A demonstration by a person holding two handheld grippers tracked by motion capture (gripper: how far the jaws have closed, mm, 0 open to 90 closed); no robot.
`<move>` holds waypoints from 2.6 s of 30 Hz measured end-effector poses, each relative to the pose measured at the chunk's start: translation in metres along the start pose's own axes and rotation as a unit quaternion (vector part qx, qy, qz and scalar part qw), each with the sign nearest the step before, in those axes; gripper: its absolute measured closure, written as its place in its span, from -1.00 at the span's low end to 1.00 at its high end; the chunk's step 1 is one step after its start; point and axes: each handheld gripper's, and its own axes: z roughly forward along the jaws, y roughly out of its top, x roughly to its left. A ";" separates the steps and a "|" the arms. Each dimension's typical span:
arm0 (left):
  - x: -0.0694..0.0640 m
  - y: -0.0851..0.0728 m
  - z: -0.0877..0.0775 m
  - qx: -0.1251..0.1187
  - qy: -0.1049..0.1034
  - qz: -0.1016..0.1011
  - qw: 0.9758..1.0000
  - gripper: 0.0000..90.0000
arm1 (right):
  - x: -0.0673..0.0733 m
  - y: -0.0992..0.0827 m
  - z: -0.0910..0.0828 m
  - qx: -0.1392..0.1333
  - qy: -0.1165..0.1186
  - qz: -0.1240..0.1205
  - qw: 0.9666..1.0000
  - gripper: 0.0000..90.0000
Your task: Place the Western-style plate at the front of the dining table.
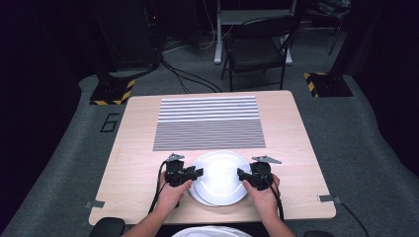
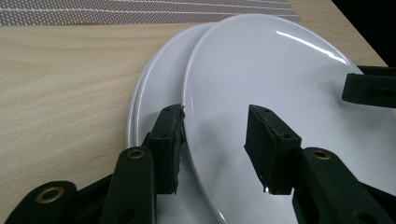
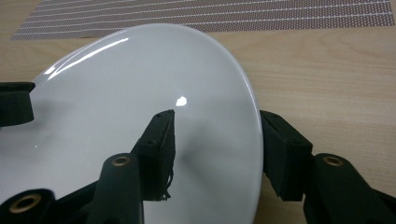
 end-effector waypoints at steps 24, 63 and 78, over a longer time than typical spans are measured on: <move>0.002 -0.001 0.001 0.008 -0.010 0.007 1.000 0.32 | -0.004 0.010 -0.029 0.012 0.014 -0.018 1.000 0.11; -0.008 0.005 0.013 0.011 -0.006 -0.011 1.000 0.21 | -0.010 -0.013 -0.028 0.064 0.056 0.050 0.995 -0.05; -0.015 0.009 0.022 0.023 -0.010 -0.001 1.000 0.38 | -0.036 0.010 -0.024 0.044 0.041 0.058 0.996 0.09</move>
